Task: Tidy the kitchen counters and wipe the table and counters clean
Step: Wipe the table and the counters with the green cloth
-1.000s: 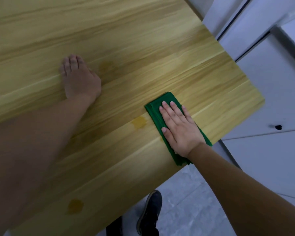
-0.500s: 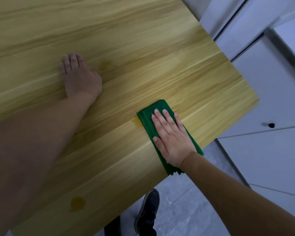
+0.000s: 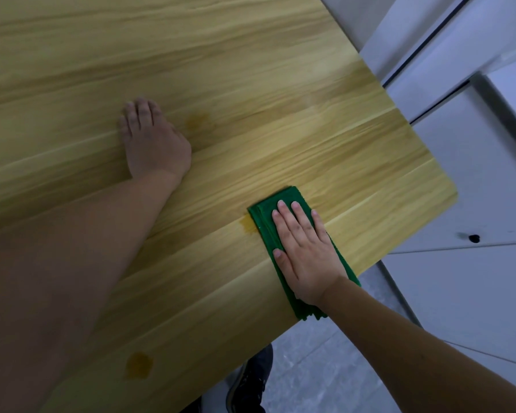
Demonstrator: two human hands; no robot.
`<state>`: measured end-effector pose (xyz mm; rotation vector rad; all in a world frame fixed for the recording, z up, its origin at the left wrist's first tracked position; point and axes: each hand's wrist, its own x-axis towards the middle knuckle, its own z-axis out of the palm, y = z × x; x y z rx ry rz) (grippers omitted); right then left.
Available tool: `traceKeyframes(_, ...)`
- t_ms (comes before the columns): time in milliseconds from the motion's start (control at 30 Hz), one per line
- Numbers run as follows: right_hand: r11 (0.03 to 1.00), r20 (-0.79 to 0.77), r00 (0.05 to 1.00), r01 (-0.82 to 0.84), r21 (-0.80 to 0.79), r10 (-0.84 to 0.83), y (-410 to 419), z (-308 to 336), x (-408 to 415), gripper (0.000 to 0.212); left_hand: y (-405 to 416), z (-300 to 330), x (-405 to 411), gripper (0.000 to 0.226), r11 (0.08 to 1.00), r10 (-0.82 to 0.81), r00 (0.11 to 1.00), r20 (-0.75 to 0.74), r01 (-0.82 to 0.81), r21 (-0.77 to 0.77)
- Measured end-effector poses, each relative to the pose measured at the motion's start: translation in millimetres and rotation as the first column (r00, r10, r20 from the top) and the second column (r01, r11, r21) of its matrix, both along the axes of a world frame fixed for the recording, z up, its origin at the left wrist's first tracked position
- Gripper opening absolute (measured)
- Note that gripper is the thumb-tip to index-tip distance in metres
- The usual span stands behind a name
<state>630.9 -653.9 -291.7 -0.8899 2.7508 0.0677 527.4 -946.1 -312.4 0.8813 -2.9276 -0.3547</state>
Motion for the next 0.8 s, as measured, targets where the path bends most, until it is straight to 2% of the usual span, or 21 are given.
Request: traceKeyframes(800,0.999,0.005,1.000,0.006,-0.047,-0.005,-64,1,-65,0.062,-1,5,0,0.057,1.000,-0.011,0.999,0.044,0.011,0.008)
